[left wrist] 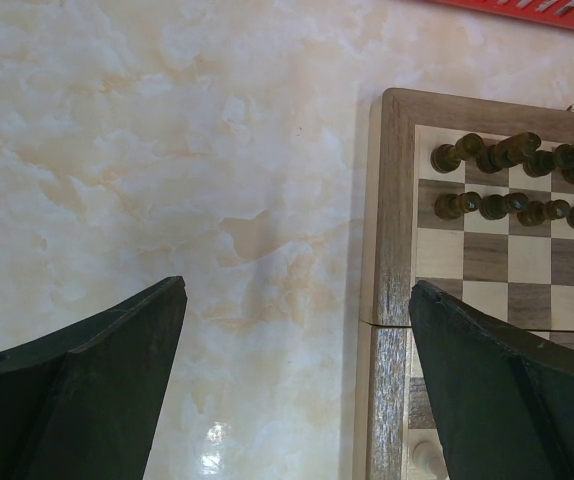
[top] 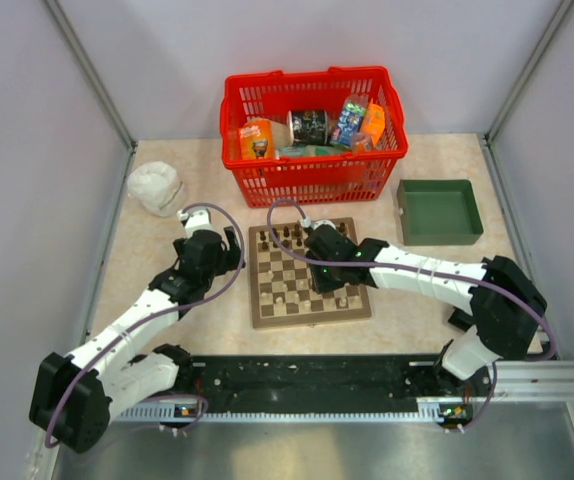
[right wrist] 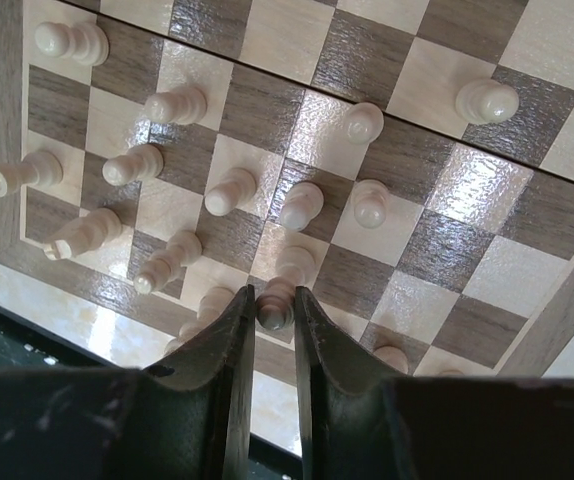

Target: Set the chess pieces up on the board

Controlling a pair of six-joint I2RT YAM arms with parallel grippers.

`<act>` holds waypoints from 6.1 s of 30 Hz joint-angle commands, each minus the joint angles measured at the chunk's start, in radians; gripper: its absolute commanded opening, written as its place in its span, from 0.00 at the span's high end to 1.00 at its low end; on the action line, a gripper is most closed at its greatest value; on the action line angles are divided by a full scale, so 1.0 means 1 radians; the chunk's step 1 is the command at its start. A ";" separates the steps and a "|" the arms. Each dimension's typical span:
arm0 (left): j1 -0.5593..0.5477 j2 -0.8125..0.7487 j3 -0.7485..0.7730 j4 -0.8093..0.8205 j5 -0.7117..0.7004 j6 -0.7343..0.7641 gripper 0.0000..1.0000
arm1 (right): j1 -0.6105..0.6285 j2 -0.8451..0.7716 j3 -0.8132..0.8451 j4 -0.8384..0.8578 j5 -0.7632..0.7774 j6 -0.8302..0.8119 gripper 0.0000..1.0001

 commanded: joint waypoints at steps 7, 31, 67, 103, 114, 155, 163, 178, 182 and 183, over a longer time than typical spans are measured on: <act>0.002 -0.007 0.016 0.032 -0.011 -0.010 0.01 | 0.011 -0.071 0.022 -0.051 -0.046 -0.024 0.87; 0.003 -0.012 0.008 0.041 0.004 -0.019 0.01 | 0.021 -0.068 -0.027 -0.024 -0.102 0.005 0.86; 0.002 0.007 0.011 0.051 0.012 -0.018 0.01 | 0.024 -0.049 -0.033 -0.010 -0.110 -0.001 0.71; 0.002 -0.029 0.007 0.030 0.004 -0.009 0.01 | 0.026 -0.080 0.051 -0.019 -0.104 -0.035 0.68; 0.003 -0.021 0.008 0.038 0.012 -0.012 0.01 | 0.026 -0.081 -0.010 -0.050 -0.092 -0.015 0.69; 0.002 -0.006 0.008 0.045 0.016 -0.015 0.01 | 0.030 -0.054 -0.004 -0.050 -0.119 -0.025 0.80; 0.003 0.005 0.011 0.050 0.024 -0.016 0.01 | 0.030 -0.063 0.011 -0.068 -0.113 -0.027 0.81; 0.003 0.002 0.007 0.047 0.021 -0.018 0.01 | 0.030 -0.058 -0.002 -0.057 -0.112 -0.022 0.79; 0.002 -0.003 0.005 0.047 0.019 -0.019 0.01 | 0.030 -0.048 -0.001 -0.051 -0.119 -0.025 0.76; 0.002 -0.003 0.005 0.047 0.019 -0.019 0.01 | 0.032 -0.045 0.001 -0.050 -0.122 -0.027 0.75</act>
